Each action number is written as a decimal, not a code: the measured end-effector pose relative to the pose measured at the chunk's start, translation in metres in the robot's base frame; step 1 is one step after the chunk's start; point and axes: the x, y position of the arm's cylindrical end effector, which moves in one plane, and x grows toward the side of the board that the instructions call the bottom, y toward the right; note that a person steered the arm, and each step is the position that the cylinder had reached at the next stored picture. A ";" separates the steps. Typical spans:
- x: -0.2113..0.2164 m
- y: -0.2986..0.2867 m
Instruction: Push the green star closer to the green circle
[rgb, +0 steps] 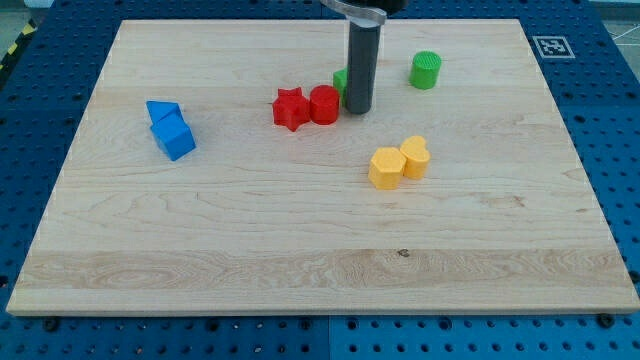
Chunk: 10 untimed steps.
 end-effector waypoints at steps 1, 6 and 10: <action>0.000 -0.016; -0.044 -0.024; -0.050 0.027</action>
